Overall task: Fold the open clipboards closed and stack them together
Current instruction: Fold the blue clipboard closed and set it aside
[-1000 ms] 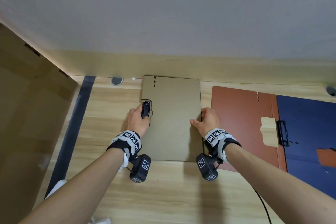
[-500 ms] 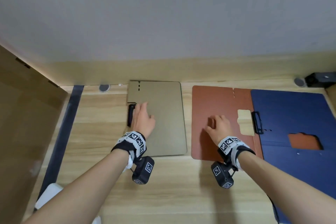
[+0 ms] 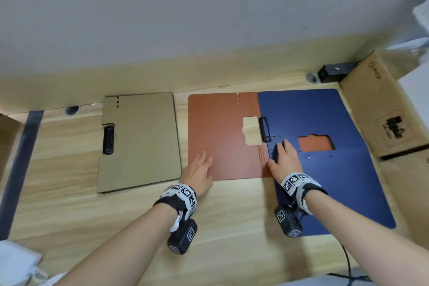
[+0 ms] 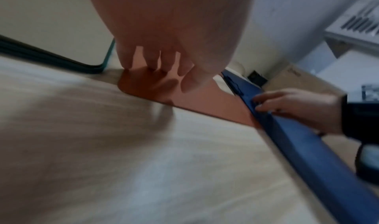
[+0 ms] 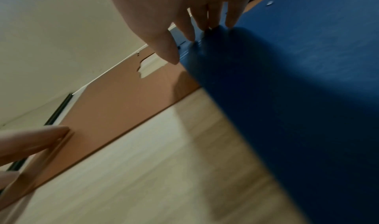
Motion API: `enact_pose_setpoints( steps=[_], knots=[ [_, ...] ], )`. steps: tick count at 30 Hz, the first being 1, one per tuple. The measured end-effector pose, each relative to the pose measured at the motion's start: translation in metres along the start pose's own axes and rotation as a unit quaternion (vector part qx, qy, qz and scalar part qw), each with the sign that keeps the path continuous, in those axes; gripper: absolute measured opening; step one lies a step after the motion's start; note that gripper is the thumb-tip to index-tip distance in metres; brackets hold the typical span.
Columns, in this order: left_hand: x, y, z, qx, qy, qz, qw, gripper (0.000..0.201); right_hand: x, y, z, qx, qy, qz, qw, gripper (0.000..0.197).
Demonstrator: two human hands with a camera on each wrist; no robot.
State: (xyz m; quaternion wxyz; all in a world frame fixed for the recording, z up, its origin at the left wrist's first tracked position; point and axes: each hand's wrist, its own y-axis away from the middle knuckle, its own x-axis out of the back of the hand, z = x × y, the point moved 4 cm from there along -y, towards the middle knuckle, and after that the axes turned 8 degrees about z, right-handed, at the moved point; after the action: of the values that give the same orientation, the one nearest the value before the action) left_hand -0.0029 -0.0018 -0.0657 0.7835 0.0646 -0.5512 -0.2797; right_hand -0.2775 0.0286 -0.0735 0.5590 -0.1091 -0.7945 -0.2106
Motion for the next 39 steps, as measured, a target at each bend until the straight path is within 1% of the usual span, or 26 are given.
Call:
enact_pose_setpoints(
  steps=[2, 4, 7, 9, 11, 13, 17, 20, 22, 24, 26, 28, 31, 33, 36, 38, 39],
  knots=[
    [-0.01, 0.006, 0.006, 0.004, -0.069, -0.007, 0.998, 0.069, 0.002, 0.001, 0.015, -0.002, 0.01, 0.009, 1.0, 0.066],
    [-0.019, 0.015, 0.008, 0.013, -0.098, -0.015, 0.995, 0.072, 0.008, 0.001, 0.026, -0.009, 0.017, 0.02, 1.0, 0.066],
    [-0.026, 0.025, 0.01, 0.029, -0.094, -0.03, 0.995, 0.073, 0.02, -0.001, 0.043, -0.025, 0.008, 0.026, 0.999, 0.065],
    [-0.025, 0.029, 0.011, 0.048, -0.08, -0.042, 0.995, 0.071, 0.028, -0.005, 0.05, -0.029, -0.008, 0.028, 0.999, 0.059],
    [-0.023, 0.03, 0.019, 0.068, -0.079, -0.055, 0.993, 0.065, 0.035, -0.009, 0.057, -0.022, -0.006, 0.027, 0.999, 0.05],
    [-0.018, 0.028, 0.029, 0.081, -0.098, -0.062, 0.99, 0.055, 0.041, -0.015, 0.061, -0.022, -0.007, 0.018, 1.0, 0.042],
    [-0.004, 0.018, 0.047, 0.096, -0.128, -0.059, 0.985, 0.039, 0.043, -0.026, 0.062, -0.023, 0.0, -0.002, 1.0, 0.03],
    [0.006, 0.002, 0.058, 0.097, -0.17, -0.052, 0.979, 0.036, 0.041, -0.035, 0.065, -0.035, -0.015, -0.009, 0.999, 0.031],
    [0.008, -0.012, 0.066, 0.091, -0.177, -0.04, 0.979, 0.036, 0.041, -0.039, 0.066, -0.052, -0.031, -0.017, 0.998, 0.033],
    [0.006, -0.029, 0.079, 0.078, -0.141, -0.032, 0.986, 0.033, 0.039, -0.044, 0.07, -0.061, -0.035, -0.024, 0.997, 0.038],
    [0.003, -0.048, 0.096, 0.067, -0.082, -0.035, 0.994, 0.032, 0.036, -0.049, 0.074, -0.061, -0.035, -0.031, 0.997, 0.042],
    [0.0, -0.069, 0.114, 0.054, -0.031, -0.038, 0.997, 0.032, 0.035, -0.053, 0.077, -0.059, -0.039, -0.036, 0.997, 0.042],
    [-0.006, -0.1, 0.142, 0.038, -0.014, -0.012, 0.999, 0.03, 0.034, -0.056, 0.082, -0.064, -0.045, -0.047, 0.996, 0.039],
    [-0.009, -0.119, 0.155, 0.049, -0.035, 0.013, 0.998, 0.034, 0.036, -0.057, 0.083, -0.07, -0.046, -0.051, 0.995, 0.038],
    [-0.012, -0.136, 0.161, 0.1, -0.068, 0.03, 0.992, 0.045, 0.039, -0.057, 0.082, -0.077, -0.048, -0.053, 0.994, 0.041],
    [-0.01, -0.141, 0.163, 0.111, -0.073, 0.048, 0.99, 0.045, 0.038, -0.057, 0.082, -0.086, -0.053, -0.057, 0.993, 0.042],
    [-0.01, -0.142, 0.164, 0.105, -0.079, 0.056, 0.99, 0.045, 0.038, -0.058, 0.083, -0.09, -0.056, -0.059, 0.993, 0.041]
  ],
)
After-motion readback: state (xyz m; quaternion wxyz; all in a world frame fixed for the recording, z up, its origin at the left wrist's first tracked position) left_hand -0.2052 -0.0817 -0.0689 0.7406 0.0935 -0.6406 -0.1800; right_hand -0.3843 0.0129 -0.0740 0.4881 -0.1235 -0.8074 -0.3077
